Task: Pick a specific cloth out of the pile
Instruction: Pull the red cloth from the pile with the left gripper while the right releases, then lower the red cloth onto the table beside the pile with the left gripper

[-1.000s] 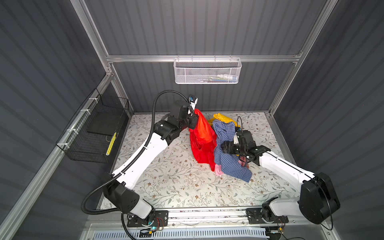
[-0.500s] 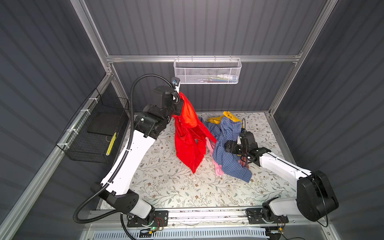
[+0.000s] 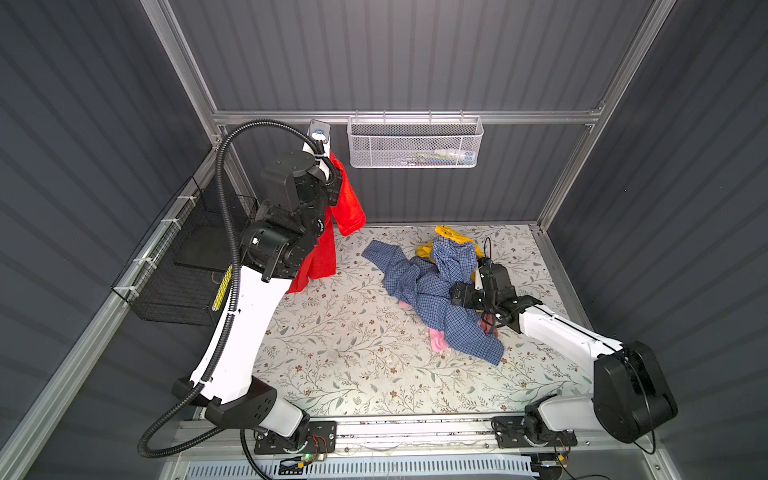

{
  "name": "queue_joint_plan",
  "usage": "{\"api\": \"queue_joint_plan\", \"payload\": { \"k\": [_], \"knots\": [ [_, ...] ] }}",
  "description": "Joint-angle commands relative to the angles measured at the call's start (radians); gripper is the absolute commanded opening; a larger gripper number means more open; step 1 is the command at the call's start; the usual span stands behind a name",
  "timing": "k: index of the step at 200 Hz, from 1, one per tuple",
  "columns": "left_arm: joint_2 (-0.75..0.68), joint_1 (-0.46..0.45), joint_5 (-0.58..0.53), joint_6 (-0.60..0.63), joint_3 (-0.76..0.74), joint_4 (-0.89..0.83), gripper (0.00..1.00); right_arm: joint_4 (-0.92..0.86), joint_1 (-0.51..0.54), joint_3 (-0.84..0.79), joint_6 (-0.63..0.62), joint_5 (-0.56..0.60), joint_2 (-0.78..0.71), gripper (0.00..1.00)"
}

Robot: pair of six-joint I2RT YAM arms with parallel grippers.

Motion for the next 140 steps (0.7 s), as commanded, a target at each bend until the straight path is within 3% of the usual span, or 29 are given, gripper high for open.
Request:
{"api": "queue_joint_plan", "payload": {
  "k": [1, 32, 95, 124, 140],
  "knots": [
    [-0.043, 0.007, -0.057, 0.028, -0.079, 0.066, 0.00, -0.052, -0.012, -0.015, 0.002, 0.008, -0.010, 0.99],
    [-0.054, 0.031, -0.122, 0.028, -0.160, 0.076, 0.00, -0.049, -0.012, -0.013, -0.008, -0.003, -0.032, 0.99],
    [-0.080, 0.090, -0.133, -0.005, -0.368, 0.067, 0.00, -0.071, -0.012, -0.013, -0.025, -0.010, -0.111, 0.99],
    [-0.089, 0.209, -0.091, -0.117, -0.449, -0.001, 0.00, -0.094, -0.012, -0.012, -0.040, 0.012, -0.136, 0.99],
    [-0.094, 0.264, -0.111, -0.120, -0.496, -0.004, 0.00, -0.109, -0.013, -0.009, -0.050, 0.014, -0.136, 0.99]
  ]
}}
